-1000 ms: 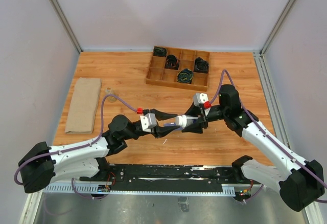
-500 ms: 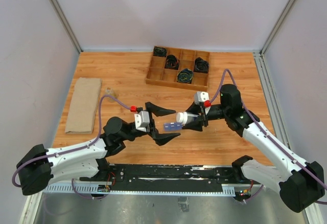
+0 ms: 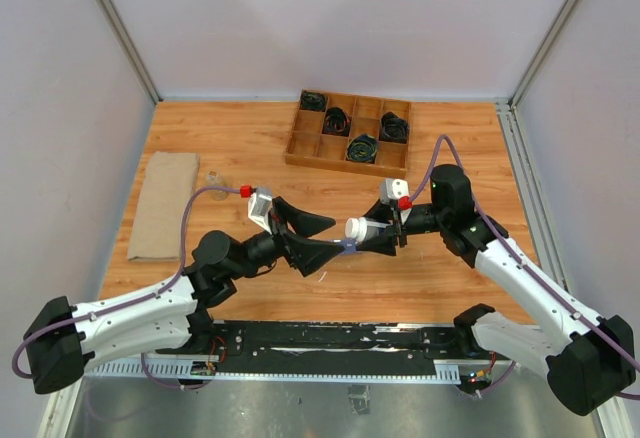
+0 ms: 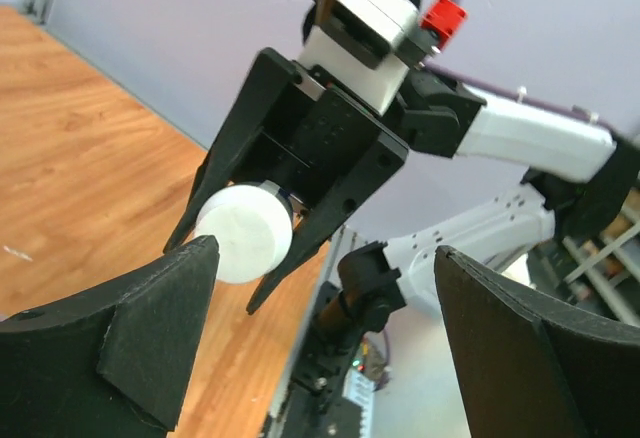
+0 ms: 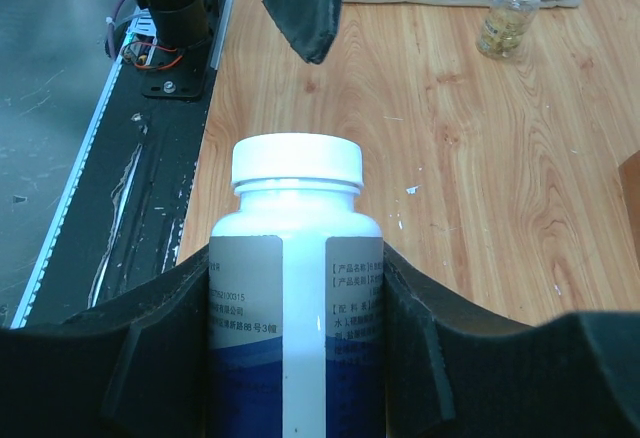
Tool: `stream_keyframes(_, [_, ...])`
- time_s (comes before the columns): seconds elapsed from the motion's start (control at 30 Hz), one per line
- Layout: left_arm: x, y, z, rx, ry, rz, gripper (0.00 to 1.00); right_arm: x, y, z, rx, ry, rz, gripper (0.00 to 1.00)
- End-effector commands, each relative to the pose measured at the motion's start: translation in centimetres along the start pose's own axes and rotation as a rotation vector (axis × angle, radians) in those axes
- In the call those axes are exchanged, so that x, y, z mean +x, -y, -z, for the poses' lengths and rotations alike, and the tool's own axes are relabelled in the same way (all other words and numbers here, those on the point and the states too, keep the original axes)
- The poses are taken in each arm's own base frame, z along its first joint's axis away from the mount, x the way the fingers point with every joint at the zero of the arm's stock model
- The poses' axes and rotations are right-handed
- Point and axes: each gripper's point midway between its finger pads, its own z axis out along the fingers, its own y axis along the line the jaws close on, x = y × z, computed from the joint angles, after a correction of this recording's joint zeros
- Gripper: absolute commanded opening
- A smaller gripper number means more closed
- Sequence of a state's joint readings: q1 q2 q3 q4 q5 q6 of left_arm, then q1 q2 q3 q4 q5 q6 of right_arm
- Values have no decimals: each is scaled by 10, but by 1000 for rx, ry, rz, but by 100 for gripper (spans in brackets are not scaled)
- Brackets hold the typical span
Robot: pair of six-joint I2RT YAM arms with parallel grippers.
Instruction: Sort the pills into containers
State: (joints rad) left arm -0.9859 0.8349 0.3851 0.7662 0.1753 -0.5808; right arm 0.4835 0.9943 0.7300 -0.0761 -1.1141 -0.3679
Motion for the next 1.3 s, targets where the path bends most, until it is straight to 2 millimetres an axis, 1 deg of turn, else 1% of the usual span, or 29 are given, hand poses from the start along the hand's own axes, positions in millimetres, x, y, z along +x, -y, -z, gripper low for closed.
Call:
stream_keyframes(0.0, [-15, -13, -1, -130, 103, 281, 91, -12, 7, 4, 28, 17, 60, 14])
stream_keyframes(0.1, [-19, -12, -5, -158, 115, 355, 91, -12, 8, 4, 30, 17, 61, 14])
stream_keyframes(0.23, [-16, -14, -13, -235, 100, 351, 91, -11, 9, 4, 33, 15, 60, 14])
stream_keyframes(0.37, [-7, -24, -19, -318, 77, 347, 89, -11, 9, 4, 33, 14, 60, 14])
stream_keyframes(0.47, [-2, -28, -24, -346, 63, 342, 83, -11, 9, 4, 33, 14, 60, 14])
stream_keyframes(0.53, [2, -33, -26, -374, 45, 329, 82, -10, 9, 4, 33, 13, 56, 14])
stream_keyframes(0.63, [3, -41, -27, -427, 35, 304, 80, -11, 9, 4, 33, 14, 58, 14])
stream_keyframes(0.77, [4, -43, -27, -441, 33, 295, 79, -11, 9, 4, 33, 13, 56, 14])
stream_keyframes(0.93, [12, -39, -32, -420, -4, 304, 76, -10, 9, 4, 33, 13, 54, 14])
stream_keyframes(1.07, [15, -36, -36, -409, -21, 305, 70, -11, 9, 4, 33, 13, 54, 14])
stream_keyframes(1.23, [15, -33, -38, -401, -24, 306, 58, -11, 9, 4, 33, 13, 54, 14])
stream_keyframes(1.27, [16, -33, -38, -401, -27, 306, 57, -10, 9, 4, 32, 13, 53, 14])
